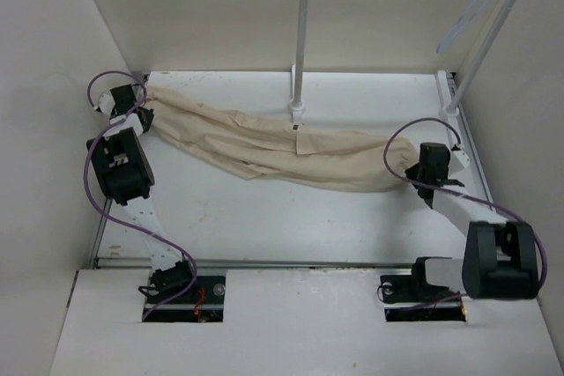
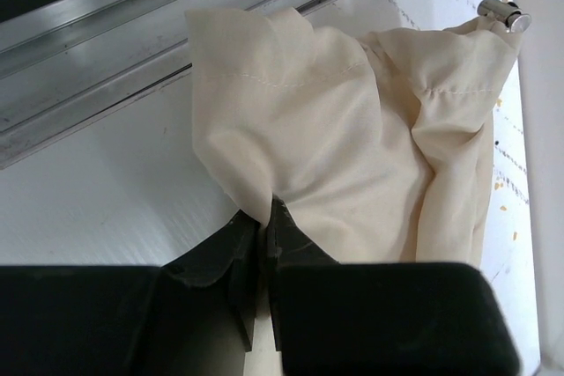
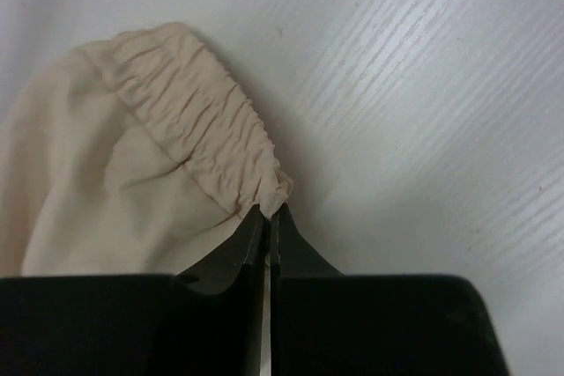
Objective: Place the trousers on the hanger
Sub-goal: Fold the trousers
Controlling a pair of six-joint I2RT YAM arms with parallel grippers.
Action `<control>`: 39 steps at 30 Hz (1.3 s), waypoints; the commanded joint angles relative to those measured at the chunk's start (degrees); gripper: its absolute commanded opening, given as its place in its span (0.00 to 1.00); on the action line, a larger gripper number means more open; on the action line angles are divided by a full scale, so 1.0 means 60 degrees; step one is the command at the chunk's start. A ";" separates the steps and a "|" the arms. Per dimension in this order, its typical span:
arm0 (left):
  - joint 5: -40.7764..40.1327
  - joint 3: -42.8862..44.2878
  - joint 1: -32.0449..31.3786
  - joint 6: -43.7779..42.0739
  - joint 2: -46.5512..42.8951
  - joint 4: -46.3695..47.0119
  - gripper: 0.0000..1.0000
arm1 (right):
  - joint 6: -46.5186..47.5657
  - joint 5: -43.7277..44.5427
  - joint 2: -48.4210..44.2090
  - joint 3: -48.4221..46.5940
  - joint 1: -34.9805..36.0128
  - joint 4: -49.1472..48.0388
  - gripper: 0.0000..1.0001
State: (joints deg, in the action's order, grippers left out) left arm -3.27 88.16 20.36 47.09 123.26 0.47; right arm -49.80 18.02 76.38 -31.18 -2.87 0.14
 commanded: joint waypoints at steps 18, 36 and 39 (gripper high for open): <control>0.0573 0.3397 0.1081 -0.0831 -0.3477 -0.5833 0.00 | 0.1753 0.0703 -0.7327 -0.4764 -0.0436 0.4812 0.00; 0.0530 0.3776 0.0101 -0.1345 -0.3273 -0.5732 0.00 | 0.0522 -0.2372 -0.4395 -0.5379 -0.2940 0.3697 0.00; 0.0487 0.3605 0.0101 -0.1242 -0.3506 -0.5631 0.00 | 0.0288 -0.2622 -0.4643 -0.5322 -0.3205 0.3478 0.00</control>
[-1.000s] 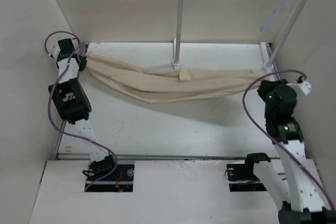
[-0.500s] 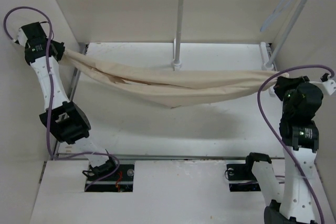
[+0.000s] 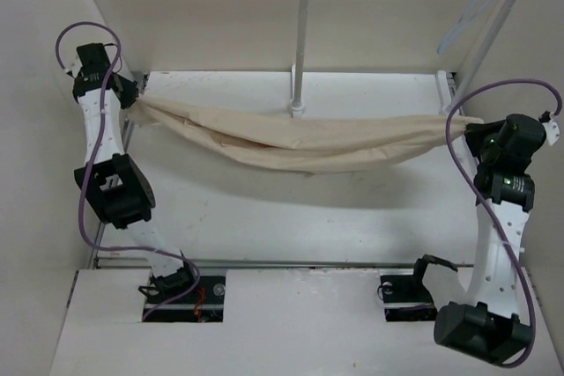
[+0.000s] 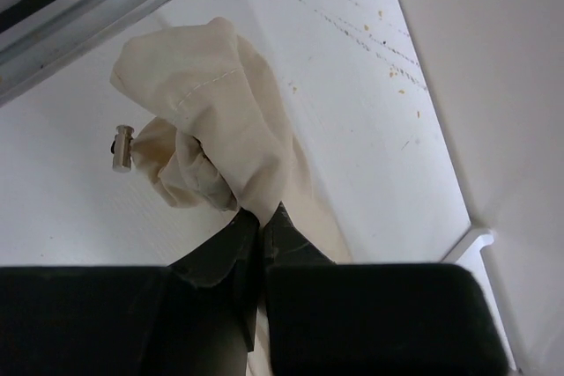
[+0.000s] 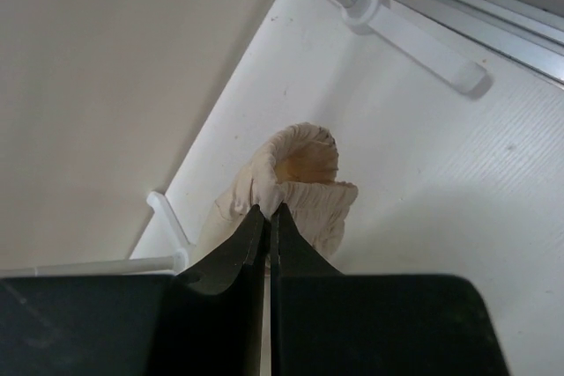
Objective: Place the trousers on the hanger
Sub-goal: Fold the trousers
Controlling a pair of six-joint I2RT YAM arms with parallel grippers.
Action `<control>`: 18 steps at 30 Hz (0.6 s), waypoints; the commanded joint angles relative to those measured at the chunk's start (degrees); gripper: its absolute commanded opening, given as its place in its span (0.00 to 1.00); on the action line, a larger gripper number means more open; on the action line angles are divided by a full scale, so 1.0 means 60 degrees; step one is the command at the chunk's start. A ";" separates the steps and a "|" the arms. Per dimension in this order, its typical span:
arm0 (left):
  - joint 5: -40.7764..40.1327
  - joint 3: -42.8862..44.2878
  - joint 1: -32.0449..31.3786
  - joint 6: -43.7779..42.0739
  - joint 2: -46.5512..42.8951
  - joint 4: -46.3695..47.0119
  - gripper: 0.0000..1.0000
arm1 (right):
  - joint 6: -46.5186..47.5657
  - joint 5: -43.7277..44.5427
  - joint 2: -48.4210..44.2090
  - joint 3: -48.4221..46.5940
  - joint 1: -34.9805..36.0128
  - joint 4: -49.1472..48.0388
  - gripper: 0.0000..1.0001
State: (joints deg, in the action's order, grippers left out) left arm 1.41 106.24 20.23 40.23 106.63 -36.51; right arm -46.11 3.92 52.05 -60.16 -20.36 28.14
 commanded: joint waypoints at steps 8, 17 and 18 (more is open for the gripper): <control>-0.1199 -0.5990 0.0137 0.0528 -0.2314 0.3613 0.00 | -0.1147 -0.0433 -0.0737 0.2376 -0.1460 -0.1935 0.00; -0.3118 -0.9983 -0.0668 0.0781 -0.3999 0.5161 0.06 | -0.2085 -0.1298 -0.0267 0.2527 -0.3512 -0.2171 0.00; -0.3338 -1.0218 -0.0683 0.0795 -0.4321 0.5220 0.10 | -0.2115 -0.1458 -0.0267 0.2527 -0.3572 -0.2272 0.01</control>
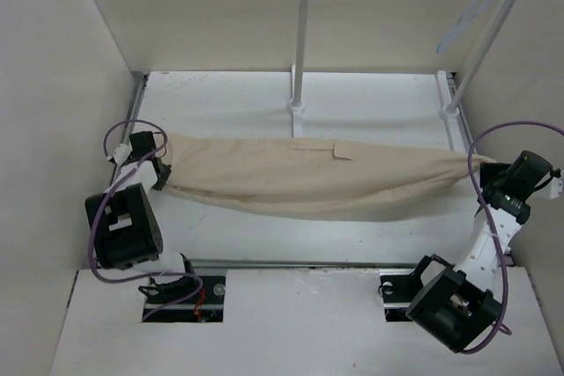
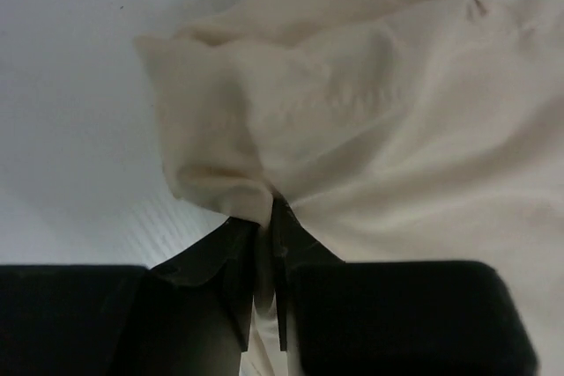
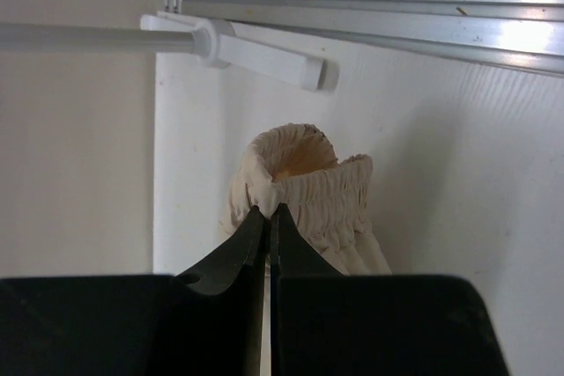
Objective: Place the trousers on the hanger
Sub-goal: Fold the trousers
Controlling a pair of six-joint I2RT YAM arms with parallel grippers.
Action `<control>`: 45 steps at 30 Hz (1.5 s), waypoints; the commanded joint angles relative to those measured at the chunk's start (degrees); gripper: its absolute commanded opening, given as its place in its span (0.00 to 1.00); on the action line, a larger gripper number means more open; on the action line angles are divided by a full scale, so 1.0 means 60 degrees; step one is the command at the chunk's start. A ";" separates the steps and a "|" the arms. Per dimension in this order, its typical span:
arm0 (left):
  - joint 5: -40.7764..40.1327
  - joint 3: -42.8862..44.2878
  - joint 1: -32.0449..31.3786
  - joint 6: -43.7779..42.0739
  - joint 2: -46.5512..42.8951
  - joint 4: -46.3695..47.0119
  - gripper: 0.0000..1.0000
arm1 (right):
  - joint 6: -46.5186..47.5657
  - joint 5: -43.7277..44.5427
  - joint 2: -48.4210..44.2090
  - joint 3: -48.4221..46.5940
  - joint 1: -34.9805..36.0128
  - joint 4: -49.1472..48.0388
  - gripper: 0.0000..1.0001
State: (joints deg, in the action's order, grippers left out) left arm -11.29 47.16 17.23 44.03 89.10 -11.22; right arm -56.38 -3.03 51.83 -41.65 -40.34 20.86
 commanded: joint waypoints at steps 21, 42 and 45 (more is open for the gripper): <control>0.1191 0.0872 -0.2497 0.0688 -0.5004 -0.0267 0.65 | 0.3681 -0.0257 -0.0861 -0.2345 0.5963 -0.1470 0.04; -0.0753 0.0988 -0.2177 0.1156 -1.0088 -0.1339 0.70 | 0.5778 0.2513 0.8230 -1.0995 1.6104 -0.1837 0.01; -0.1471 0.1426 -0.2015 0.1246 -1.0294 -0.1031 0.71 | 0.5603 0.2000 1.0134 -1.3076 1.6382 -0.1822 0.01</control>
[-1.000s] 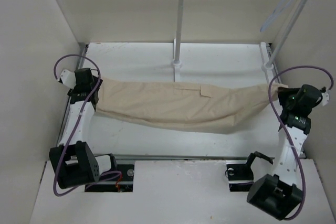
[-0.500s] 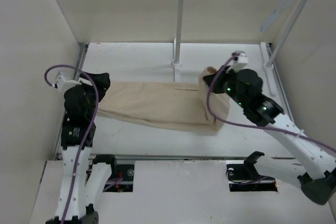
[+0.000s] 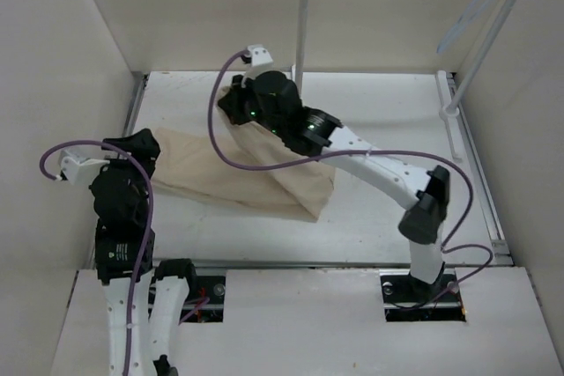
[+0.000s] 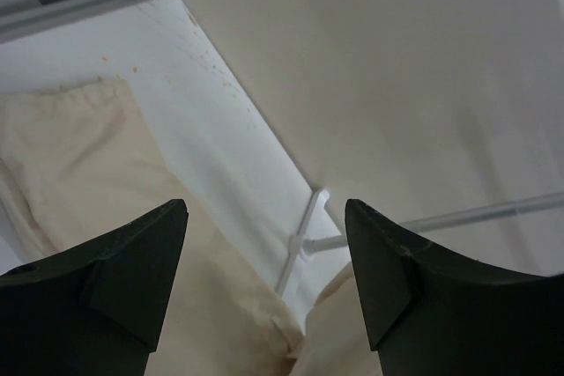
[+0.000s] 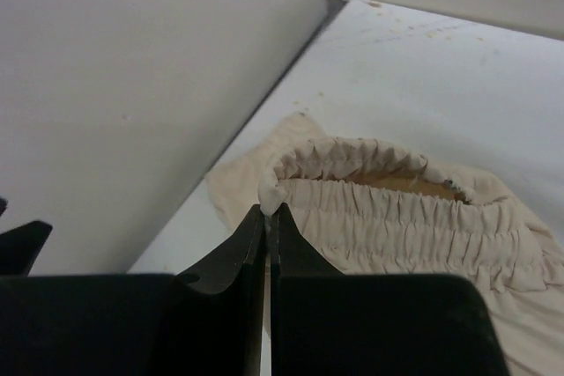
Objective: Place the trousers on the hanger
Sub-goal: Fold the trousers
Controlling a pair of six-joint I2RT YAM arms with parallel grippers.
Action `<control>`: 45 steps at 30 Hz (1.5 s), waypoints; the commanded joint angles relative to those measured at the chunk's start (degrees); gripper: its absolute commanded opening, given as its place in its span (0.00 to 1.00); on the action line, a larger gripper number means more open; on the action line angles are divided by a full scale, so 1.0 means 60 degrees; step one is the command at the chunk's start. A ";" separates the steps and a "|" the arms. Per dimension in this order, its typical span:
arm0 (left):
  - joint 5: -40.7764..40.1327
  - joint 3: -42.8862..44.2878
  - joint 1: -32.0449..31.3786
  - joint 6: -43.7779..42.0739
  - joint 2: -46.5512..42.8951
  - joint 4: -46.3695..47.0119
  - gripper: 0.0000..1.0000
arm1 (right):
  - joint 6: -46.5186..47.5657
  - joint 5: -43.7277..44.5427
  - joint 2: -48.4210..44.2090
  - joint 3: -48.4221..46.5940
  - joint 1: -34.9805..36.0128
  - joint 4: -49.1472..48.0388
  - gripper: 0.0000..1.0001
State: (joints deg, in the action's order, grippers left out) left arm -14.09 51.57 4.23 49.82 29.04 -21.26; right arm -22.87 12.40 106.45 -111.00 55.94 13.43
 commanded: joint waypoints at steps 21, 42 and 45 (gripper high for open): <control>-0.1666 0.0444 -0.0082 0.0148 0.0330 0.1711 0.72 | -0.3778 -0.3606 0.9079 -1.1436 0.0601 0.0522 0.76; -0.0860 -0.0260 -0.0112 0.0265 0.1576 0.2737 0.72 | -0.0450 0.3631 0.4718 -1.1734 -0.0878 1.0797 0.59; -0.0846 -0.0100 -0.0024 0.0266 0.1693 0.2912 0.72 | -0.0393 0.4039 0.3341 -1.1705 -0.0909 1.1003 0.58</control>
State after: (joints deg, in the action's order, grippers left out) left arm -19.59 50.22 3.51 50.52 39.46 -8.78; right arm -27.83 30.92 137.23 -178.01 49.08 74.37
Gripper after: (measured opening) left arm 0.720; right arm 0.578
